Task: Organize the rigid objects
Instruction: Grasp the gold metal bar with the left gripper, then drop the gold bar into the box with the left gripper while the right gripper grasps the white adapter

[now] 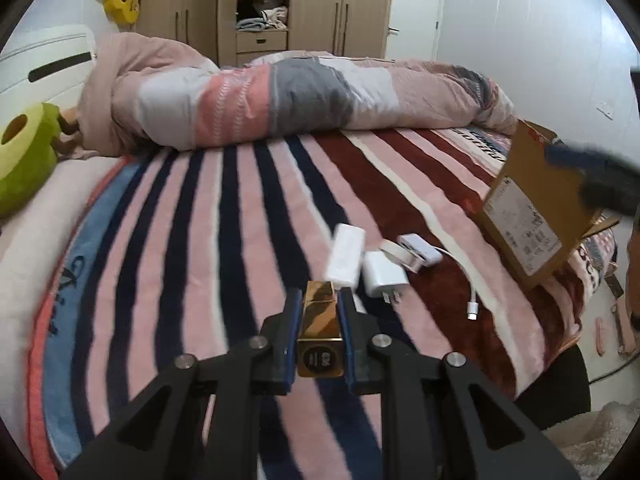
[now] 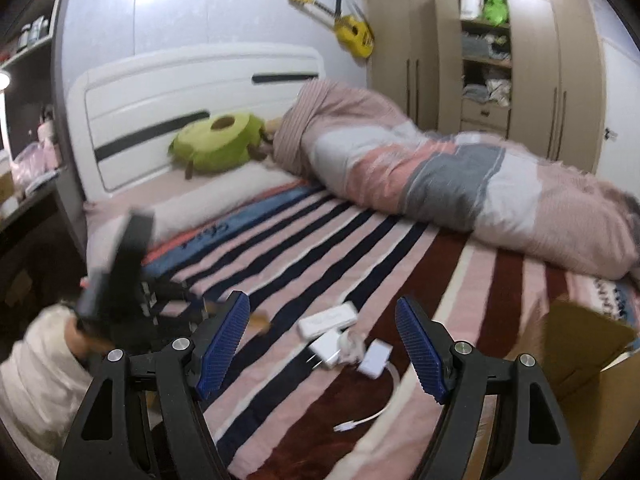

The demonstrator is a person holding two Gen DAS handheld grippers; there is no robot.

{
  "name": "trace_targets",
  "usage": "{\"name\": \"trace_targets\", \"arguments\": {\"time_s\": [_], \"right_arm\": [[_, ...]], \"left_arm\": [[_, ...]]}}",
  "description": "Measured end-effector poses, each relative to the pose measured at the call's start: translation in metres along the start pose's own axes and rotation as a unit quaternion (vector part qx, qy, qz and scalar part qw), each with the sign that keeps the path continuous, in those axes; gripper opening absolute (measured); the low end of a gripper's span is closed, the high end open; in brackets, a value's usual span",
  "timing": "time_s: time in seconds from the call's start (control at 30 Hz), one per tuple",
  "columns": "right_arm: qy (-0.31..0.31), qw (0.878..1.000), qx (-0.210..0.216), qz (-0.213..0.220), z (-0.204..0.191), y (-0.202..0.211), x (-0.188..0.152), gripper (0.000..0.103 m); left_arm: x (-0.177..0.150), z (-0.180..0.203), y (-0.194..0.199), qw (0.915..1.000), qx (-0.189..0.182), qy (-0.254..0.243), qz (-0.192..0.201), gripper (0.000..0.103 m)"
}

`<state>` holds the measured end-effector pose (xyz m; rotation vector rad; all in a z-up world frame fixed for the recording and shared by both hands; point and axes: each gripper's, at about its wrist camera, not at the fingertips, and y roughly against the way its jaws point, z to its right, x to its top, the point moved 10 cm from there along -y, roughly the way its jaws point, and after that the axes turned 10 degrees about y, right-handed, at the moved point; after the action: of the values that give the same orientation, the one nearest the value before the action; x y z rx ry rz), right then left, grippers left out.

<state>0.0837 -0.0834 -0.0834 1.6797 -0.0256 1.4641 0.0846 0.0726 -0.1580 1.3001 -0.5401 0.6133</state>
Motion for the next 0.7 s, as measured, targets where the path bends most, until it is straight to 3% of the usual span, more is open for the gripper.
{"name": "trace_targets", "arguments": {"time_s": [0.13,0.37,0.53,0.63,0.7], "right_arm": [[-0.02,0.999,0.014,-0.027,-0.006,-0.024,-0.023,0.073],[-0.039,0.997,0.017,-0.067,-0.004,-0.052,-0.058,0.073],[-0.041,0.997,0.013,-0.066,0.0,-0.052,-0.057,0.073],[-0.043,0.997,0.009,-0.06,0.002,-0.051,-0.054,0.073],[-0.044,0.997,0.004,-0.06,0.003,-0.051,-0.055,0.073]], "left_arm": [[-0.017,-0.01,-0.025,0.9994,-0.01,0.027,-0.017,0.015],[-0.08,-0.016,-0.075,0.9959,-0.009,0.044,-0.078,0.016],[-0.077,-0.013,-0.073,0.9971,-0.001,0.039,-0.065,0.028],[-0.075,-0.012,-0.083,0.997,0.016,0.041,-0.063,0.015],[-0.073,-0.011,-0.083,0.9969,0.019,0.048,-0.06,0.015]]}}
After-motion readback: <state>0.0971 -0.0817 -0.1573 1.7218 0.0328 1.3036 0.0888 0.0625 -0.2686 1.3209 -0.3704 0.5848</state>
